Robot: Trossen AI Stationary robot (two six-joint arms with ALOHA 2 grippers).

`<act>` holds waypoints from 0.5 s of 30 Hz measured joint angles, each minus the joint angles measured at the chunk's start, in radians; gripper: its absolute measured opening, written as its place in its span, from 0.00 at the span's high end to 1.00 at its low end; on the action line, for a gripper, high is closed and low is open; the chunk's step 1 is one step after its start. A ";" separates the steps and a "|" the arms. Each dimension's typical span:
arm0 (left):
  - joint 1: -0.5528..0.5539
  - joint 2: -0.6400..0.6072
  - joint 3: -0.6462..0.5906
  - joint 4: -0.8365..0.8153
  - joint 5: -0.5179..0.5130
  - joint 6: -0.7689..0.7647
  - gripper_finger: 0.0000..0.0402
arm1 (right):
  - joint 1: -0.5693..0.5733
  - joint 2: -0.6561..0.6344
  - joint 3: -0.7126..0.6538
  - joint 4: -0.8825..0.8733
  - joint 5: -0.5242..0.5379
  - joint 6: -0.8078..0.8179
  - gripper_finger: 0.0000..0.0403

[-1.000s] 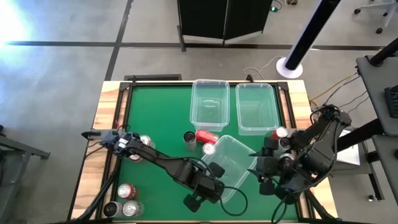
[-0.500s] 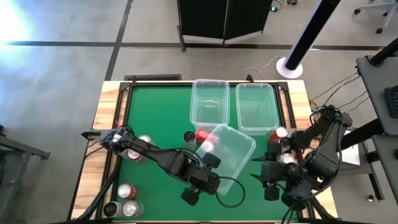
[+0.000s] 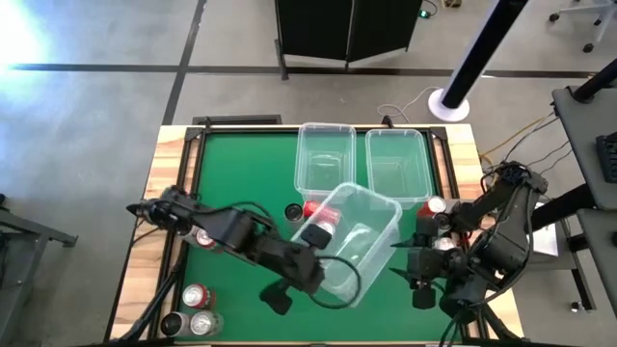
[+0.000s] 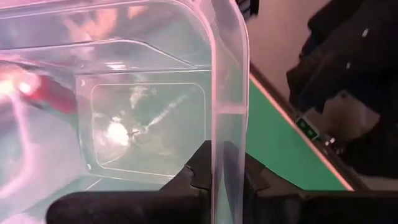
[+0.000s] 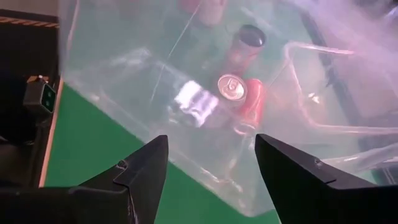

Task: Sort soda cans
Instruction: Move the bottom transparent bin to the left side of the top left transparent bin

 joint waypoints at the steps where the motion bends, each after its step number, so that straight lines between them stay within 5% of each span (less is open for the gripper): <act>1: 0.001 -0.015 0.000 0.001 0.000 0.003 0.99 | 0.000 -0.007 0.000 0.000 0.000 0.000 0.41; 15: 0.018 -0.135 -0.001 0.019 -0.119 0.062 0.99 | 0.002 -0.038 0.000 0.001 0.003 0.013 0.41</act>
